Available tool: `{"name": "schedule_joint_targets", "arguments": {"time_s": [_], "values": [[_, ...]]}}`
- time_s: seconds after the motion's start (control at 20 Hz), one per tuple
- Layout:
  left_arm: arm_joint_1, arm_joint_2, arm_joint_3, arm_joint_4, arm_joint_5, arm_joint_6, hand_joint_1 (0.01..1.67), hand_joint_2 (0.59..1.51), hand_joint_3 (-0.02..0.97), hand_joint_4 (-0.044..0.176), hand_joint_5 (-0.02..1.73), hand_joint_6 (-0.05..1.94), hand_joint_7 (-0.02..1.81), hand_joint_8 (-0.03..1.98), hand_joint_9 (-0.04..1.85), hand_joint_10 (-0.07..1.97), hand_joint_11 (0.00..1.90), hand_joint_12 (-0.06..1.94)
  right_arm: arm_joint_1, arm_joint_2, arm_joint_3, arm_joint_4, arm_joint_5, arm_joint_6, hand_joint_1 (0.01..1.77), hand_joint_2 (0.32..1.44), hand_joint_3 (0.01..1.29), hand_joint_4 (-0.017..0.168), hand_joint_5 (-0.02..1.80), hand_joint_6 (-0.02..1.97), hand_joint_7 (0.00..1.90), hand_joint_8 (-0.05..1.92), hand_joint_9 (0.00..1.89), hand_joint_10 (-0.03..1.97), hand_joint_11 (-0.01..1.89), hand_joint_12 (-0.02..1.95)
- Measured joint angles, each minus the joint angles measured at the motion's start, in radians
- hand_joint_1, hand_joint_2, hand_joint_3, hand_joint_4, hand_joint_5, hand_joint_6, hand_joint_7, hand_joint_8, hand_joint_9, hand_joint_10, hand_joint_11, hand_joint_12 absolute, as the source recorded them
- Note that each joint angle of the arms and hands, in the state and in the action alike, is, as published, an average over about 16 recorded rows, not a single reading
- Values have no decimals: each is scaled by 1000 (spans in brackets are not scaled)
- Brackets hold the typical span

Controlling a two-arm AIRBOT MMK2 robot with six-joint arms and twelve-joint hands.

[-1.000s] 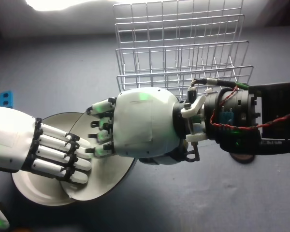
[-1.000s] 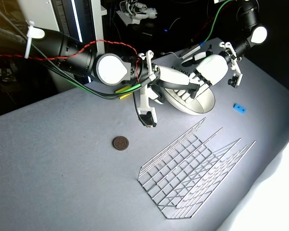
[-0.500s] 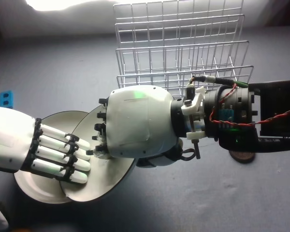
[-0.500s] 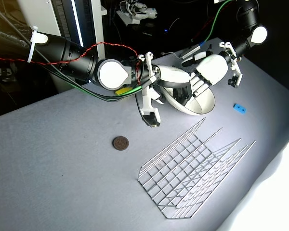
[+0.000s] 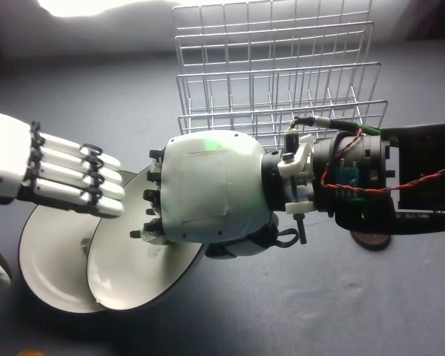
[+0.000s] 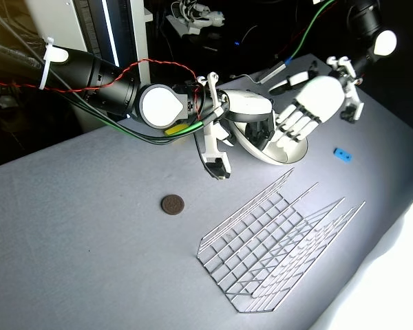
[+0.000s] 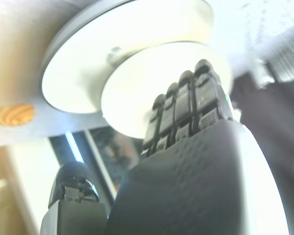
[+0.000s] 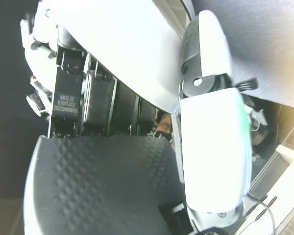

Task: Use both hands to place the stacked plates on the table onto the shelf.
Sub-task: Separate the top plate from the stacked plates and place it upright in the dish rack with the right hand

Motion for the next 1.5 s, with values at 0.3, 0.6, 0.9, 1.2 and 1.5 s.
{"name": "schedule_joint_targets", "arguments": {"time_s": [0.3,0.6,0.9,1.2,1.5], "values": [[-83,52,15,16,2,-74,19,1080,18,-1,13,8,19,-15,18,13,14,6,28,30,-49,4,-13,1,1120,995,14,-7,886,721,1230,39,1338,26,970,1020],[-208,142,-59,82,41,-130,19,1080,17,1,14,7,18,-15,15,13,15,6,80,83,-123,7,-30,-5,1125,997,14,-5,932,827,1202,270,1341,22,959,1033],[-330,236,-182,165,112,-191,19,1081,17,2,15,7,16,-15,14,13,15,5,138,147,-193,32,-42,-38,1130,998,14,2,971,922,1145,559,1344,20,953,1053],[-394,303,-300,237,185,-239,19,1081,16,4,16,7,14,-16,15,13,15,4,202,223,-240,39,-43,24,1133,998,13,8,970,966,1098,744,1351,20,955,1067],[-411,338,-364,300,235,-264,19,1083,17,4,17,7,15,-16,18,13,14,3,289,314,-261,-44,-17,292,1156,997,13,8,968,943,1106,780,1330,143,965,1082]]}}
